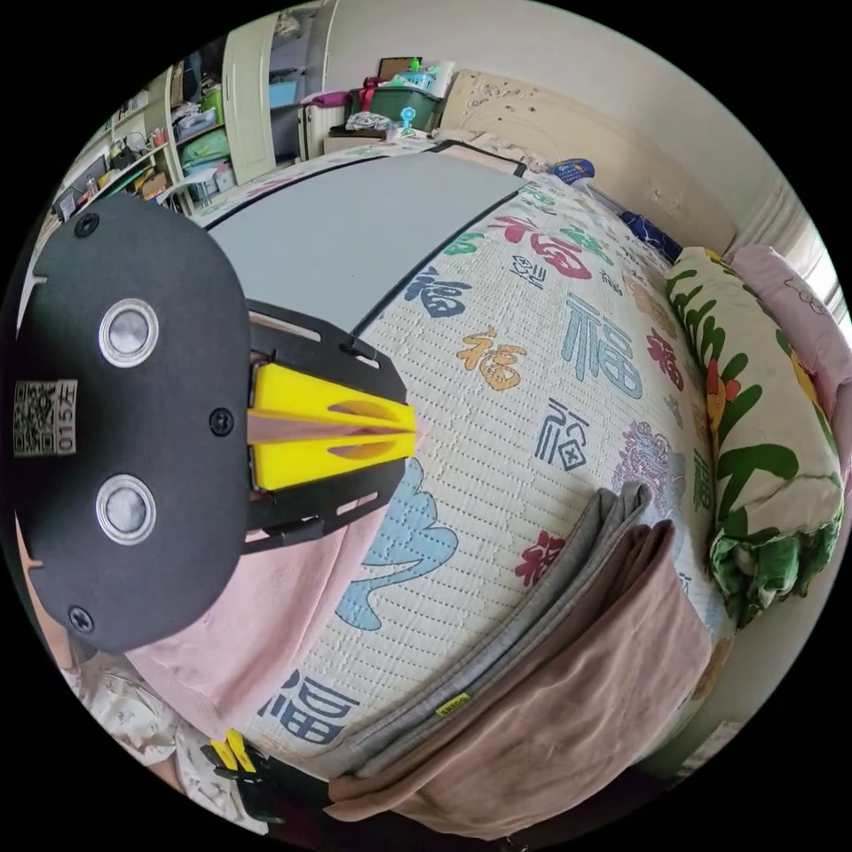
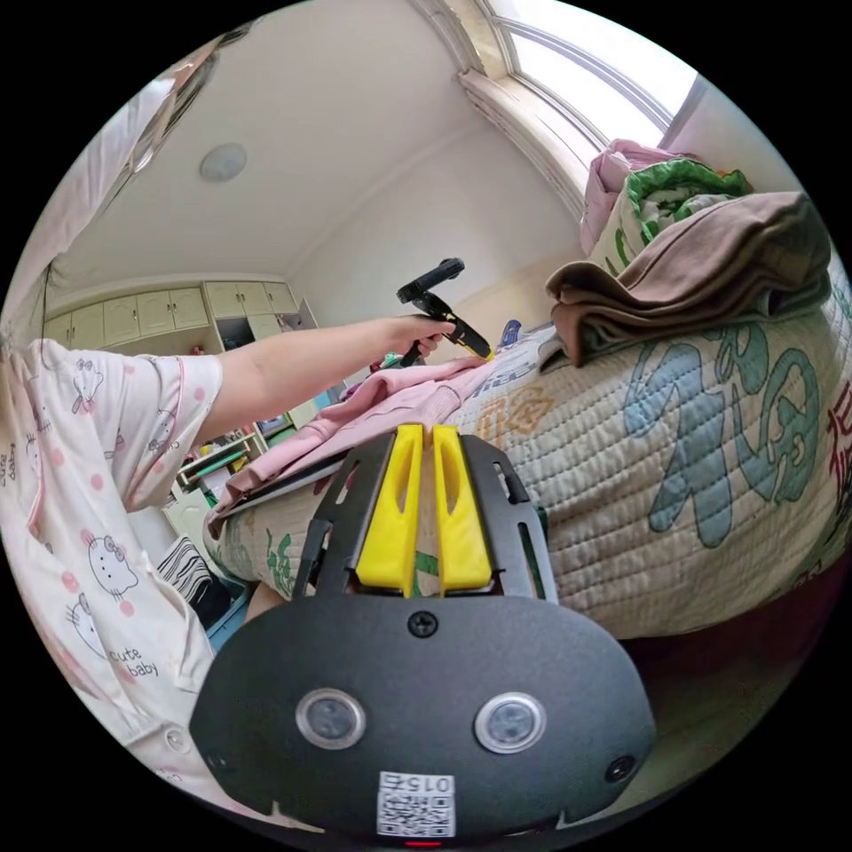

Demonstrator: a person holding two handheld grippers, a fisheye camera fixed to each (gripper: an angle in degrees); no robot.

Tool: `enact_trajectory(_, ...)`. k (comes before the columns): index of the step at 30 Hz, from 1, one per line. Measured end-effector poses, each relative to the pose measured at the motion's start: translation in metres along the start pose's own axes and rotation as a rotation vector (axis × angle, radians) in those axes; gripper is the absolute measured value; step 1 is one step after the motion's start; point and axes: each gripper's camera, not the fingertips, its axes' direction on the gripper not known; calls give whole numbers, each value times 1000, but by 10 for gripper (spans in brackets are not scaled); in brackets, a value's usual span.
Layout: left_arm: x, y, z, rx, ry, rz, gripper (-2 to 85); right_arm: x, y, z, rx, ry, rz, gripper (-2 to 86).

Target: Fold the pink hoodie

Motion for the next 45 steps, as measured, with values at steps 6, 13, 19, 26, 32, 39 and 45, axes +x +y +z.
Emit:
enact_trajectory(6, 6, 4, -15, 21, -59, -21, 51, 12, -11, -19, 2, -52, 33, 7)
enact_trajectory(13, -10, 29, -9, -39, -17, -38, 56, 28, -12, -40, 5, -72, 35, 5)
enact_trajectory(19, -34, 60, -64, 48, -21, -74, 22, 61, -7, -73, 68, -125, 164, -3)
enact_trajectory(26, -75, 132, -187, 400, 84, -217, 11, 88, -32, -158, 258, -92, 132, -3)
enact_trajectory(32, -164, 238, -299, 812, 527, -397, 8, 68, -57, -236, 478, -103, 3, 1)
enact_trajectory(39, -271, 429, -339, 981, 611, -451, 6, 8, -14, -179, 320, -477, -101, 3)
enact_trajectory(45, -363, 605, -296, 1003, 615, -555, -1, -48, 83, -61, -2, -613, -160, 4)
